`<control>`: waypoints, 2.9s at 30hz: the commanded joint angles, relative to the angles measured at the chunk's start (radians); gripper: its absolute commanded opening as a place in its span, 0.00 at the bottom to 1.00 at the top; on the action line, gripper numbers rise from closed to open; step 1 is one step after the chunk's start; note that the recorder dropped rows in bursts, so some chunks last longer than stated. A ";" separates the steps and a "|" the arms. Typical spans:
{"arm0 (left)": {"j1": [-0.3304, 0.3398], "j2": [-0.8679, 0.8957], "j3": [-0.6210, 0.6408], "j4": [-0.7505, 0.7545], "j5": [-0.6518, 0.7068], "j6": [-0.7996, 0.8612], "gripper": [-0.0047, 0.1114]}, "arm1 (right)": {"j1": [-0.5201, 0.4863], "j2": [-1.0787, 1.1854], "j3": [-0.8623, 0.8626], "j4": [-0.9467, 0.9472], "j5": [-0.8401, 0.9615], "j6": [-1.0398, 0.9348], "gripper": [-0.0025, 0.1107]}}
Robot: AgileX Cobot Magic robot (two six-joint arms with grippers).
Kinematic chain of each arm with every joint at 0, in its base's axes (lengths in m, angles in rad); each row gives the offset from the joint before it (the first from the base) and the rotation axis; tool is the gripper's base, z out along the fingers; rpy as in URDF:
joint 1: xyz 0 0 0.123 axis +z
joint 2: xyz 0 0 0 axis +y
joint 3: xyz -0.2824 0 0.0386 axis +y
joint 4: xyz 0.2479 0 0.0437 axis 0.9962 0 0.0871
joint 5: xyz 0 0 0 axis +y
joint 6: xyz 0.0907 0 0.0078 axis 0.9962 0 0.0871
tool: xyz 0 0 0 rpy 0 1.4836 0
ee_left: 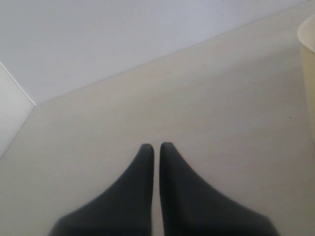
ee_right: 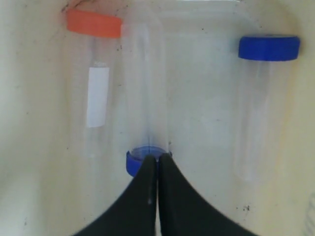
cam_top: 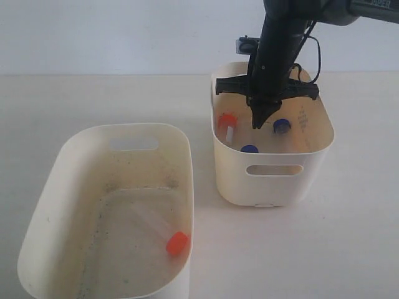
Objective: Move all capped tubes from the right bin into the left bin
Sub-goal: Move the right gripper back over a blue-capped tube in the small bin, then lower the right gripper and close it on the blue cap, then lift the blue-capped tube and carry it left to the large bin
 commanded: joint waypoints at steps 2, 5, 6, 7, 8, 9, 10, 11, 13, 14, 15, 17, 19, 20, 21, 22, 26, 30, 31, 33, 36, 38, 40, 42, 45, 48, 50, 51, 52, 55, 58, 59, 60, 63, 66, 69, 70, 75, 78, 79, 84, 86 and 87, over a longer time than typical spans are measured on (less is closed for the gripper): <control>-0.005 0.000 -0.004 -0.003 -0.005 -0.010 0.08 | -0.005 0.005 -0.005 -0.003 0.002 -0.008 0.02; -0.005 0.000 -0.004 -0.003 -0.005 -0.010 0.08 | -0.005 0.021 -0.005 0.004 0.002 -0.008 0.02; -0.005 0.000 -0.004 -0.003 -0.005 -0.010 0.08 | -0.005 0.026 -0.005 0.011 0.002 -0.008 0.02; -0.005 0.000 -0.004 -0.003 -0.005 -0.010 0.08 | -0.005 0.032 -0.005 0.012 0.002 -0.010 0.02; -0.005 0.000 -0.004 -0.003 -0.005 -0.010 0.08 | -0.005 0.039 -0.005 0.013 0.002 -0.010 0.02; -0.005 0.000 -0.004 -0.003 -0.005 -0.010 0.08 | -0.005 0.043 -0.005 0.015 0.002 -0.010 0.02; -0.005 0.000 -0.004 -0.003 -0.005 -0.010 0.08 | -0.005 0.047 -0.005 0.015 0.002 -0.012 0.02; -0.005 0.000 -0.004 -0.003 -0.005 -0.010 0.08 | -0.005 0.053 -0.005 0.015 0.002 -0.018 0.02; -0.005 0.000 -0.004 -0.003 -0.005 -0.010 0.08 | -0.005 0.067 -0.005 0.015 0.002 -0.022 0.02; -0.005 0.000 -0.004 -0.003 -0.005 -0.010 0.08 | -0.005 0.075 -0.005 0.017 0.002 -0.022 0.02; -0.005 0.000 -0.004 -0.003 -0.005 -0.010 0.08 | -0.005 0.077 -0.005 0.021 0.002 -0.022 0.02; -0.005 0.000 -0.004 -0.003 -0.005 -0.010 0.08 | -0.005 0.082 -0.005 0.025 0.002 -0.022 0.02; -0.005 0.000 -0.004 -0.003 -0.005 -0.010 0.08 | -0.005 0.082 -0.005 0.014 0.002 -0.013 0.02; -0.005 0.000 -0.004 -0.003 -0.005 -0.010 0.08 | -0.005 0.082 -0.005 0.004 0.002 -0.013 0.02; -0.005 0.000 -0.004 -0.003 -0.005 -0.010 0.08 | -0.005 0.082 -0.005 -0.001 0.002 -0.013 0.02; -0.005 0.000 -0.004 -0.003 -0.005 -0.010 0.08 | -0.005 0.082 -0.005 -0.006 0.002 -0.013 0.02; -0.005 0.000 -0.004 -0.003 -0.005 -0.010 0.08 | -0.005 0.080 -0.005 0.009 0.002 -0.015 0.02; -0.005 0.000 -0.004 -0.003 -0.005 -0.010 0.08 | -0.005 0.054 -0.005 0.026 0.002 -0.015 0.02; -0.005 0.000 -0.004 -0.003 -0.005 -0.010 0.08 | -0.005 0.044 -0.005 0.023 0.002 -0.019 0.02; -0.005 0.000 -0.004 -0.003 -0.005 -0.010 0.08 | -0.005 0.037 -0.005 0.019 0.002 -0.031 0.02; -0.005 0.000 -0.004 -0.003 -0.005 -0.010 0.08 | -0.005 0.035 -0.005 0.023 0.002 -0.060 0.02; -0.005 0.000 -0.004 -0.003 -0.005 -0.010 0.08 | -0.005 0.035 -0.005 0.030 0.002 -0.064 0.05; -0.005 0.000 -0.004 -0.003 -0.005 -0.010 0.08 | -0.005 0.035 -0.005 0.030 0.002 -0.064 0.15; -0.005 0.000 -0.004 -0.003 -0.005 -0.010 0.08 | -0.005 0.035 -0.005 0.030 0.002 -0.064 0.30; -0.005 0.000 -0.004 -0.003 -0.005 -0.010 0.08 | -0.005 0.035 -0.005 0.030 0.002 -0.062 0.48; -0.005 0.000 -0.004 -0.003 -0.005 -0.010 0.08 | -0.005 0.035 -0.005 0.030 0.002 -0.060 0.52; -0.005 0.000 -0.004 -0.003 -0.005 -0.010 0.08 | -0.005 0.035 -0.005 0.030 0.002 -0.060 0.52; -0.005 0.000 -0.004 -0.003 -0.005 -0.010 0.08 | -0.005 0.037 -0.005 0.030 0.002 -0.060 0.52; -0.005 0.000 -0.004 -0.003 -0.005 -0.010 0.08 | -0.005 0.047 -0.005 0.030 0.002 -0.056 0.52; -0.005 0.000 -0.004 -0.003 -0.005 -0.010 0.08 | -0.005 0.079 -0.005 0.033 0.002 -0.038 0.52; -0.005 0.000 -0.004 -0.003 -0.005 -0.010 0.08 | -0.005 0.107 -0.005 0.055 0.002 -0.026 0.52; -0.005 0.000 -0.004 -0.003 -0.005 -0.010 0.08 | -0.005 0.115 -0.005 0.055 0.002 -0.026 0.52; -0.005 0.000 -0.004 -0.003 -0.005 -0.010 0.08 | -0.005 0.119 -0.005 0.053 0.002 -0.026 0.52; -0.005 0.000 -0.004 -0.003 -0.005 -0.010 0.08 | -0.005 0.125 -0.005 0.051 0.002 -0.026 0.47; -0.005 0.000 -0.004 -0.003 -0.005 -0.010 0.08 | -0.005 0.125 -0.005 0.049 0.002 -0.026 0.23; -0.005 0.000 -0.004 -0.003 -0.005 -0.010 0.08 | -0.005 0.125 -0.005 0.049 0.002 -0.050 0.02; -0.005 0.000 -0.004 -0.003 -0.005 -0.010 0.08 | -0.005 0.125 -0.005 0.049 0.002 -0.057 0.02; -0.005 0.000 -0.004 -0.003 -0.005 -0.010 0.08 | -0.005 0.098 -0.005 0.052 0.002 -0.066 0.02; -0.005 0.000 -0.004 -0.003 -0.005 -0.010 0.08 | -0.005 0.058 -0.005 0.052 0.002 -0.068 0.02; -0.005 0.000 -0.004 -0.003 -0.005 -0.010 0.08 | -0.005 0.039 -0.005 0.049 0.002 -0.071 0.02; -0.005 0.000 -0.004 -0.003 -0.005 -0.010 0.08 | -0.005 -0.060 -0.005 0.048 0.002 -0.086 0.02; -0.005 0.000 -0.004 -0.003 -0.005 -0.010 0.08 | -0.005 -0.102 -0.005 0.048 0.002 -0.090 0.02; -0.005 0.000 -0.004 -0.003 -0.005 -0.010 0.08 | -0.005 -0.118 -0.005 0.048 0.002 -0.091 0.02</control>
